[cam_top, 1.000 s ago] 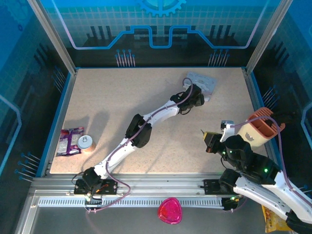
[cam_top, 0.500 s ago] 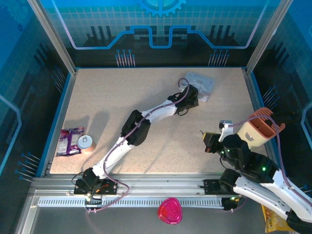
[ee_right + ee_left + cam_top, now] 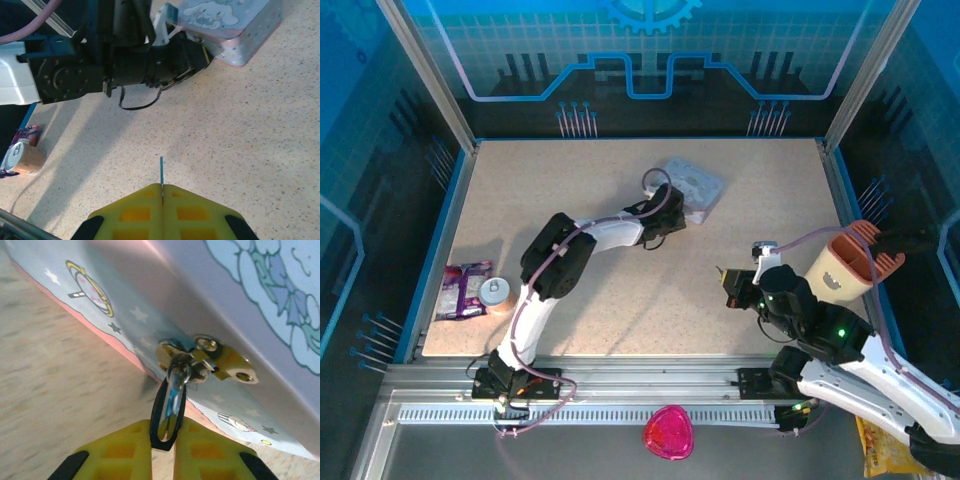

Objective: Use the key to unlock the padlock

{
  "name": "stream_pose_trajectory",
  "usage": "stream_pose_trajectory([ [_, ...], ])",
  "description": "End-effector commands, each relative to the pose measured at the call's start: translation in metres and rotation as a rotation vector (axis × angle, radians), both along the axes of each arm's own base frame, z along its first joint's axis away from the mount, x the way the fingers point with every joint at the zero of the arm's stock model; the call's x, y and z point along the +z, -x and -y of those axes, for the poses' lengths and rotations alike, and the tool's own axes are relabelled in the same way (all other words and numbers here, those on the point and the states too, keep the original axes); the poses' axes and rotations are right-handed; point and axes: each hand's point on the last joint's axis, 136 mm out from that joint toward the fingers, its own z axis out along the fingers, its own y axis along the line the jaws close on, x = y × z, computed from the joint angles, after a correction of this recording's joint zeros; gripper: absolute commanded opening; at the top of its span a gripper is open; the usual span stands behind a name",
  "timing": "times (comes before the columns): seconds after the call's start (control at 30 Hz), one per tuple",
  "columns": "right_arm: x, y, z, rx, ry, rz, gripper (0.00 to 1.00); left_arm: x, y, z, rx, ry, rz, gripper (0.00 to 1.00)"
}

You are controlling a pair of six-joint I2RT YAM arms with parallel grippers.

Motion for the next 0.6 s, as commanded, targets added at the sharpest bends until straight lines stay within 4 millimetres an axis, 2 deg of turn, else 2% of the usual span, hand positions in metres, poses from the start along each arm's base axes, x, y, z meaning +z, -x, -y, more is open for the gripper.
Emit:
stream_pose_trajectory([
  [0.0, 0.0, -0.004, -0.009, 0.01, -0.04, -0.004, 0.0, 0.012, 0.014, -0.028, 0.012, -0.034, 0.036, 0.14],
  [0.17, -0.002, -0.005, -0.019, 0.032, -0.052, -0.02, 0.0, 0.02, 0.05, -0.057, 0.017, -0.039, 0.03, 0.14],
  [0.37, -0.008, -0.006, -0.029, 0.057, -0.053, -0.047, 0.0, 0.017, 0.096, -0.086, 0.038, -0.037, 0.012, 0.14],
  [0.43, -0.012, -0.007, -0.033, 0.061, -0.058, -0.052, 0.0, 0.019, 0.11, -0.09, 0.038, -0.049, 0.019, 0.14],
  [0.57, -0.022, -0.009, -0.042, 0.076, -0.053, -0.076, 0.0, 0.018, 0.135, -0.081, 0.044, -0.032, -0.003, 0.15],
])
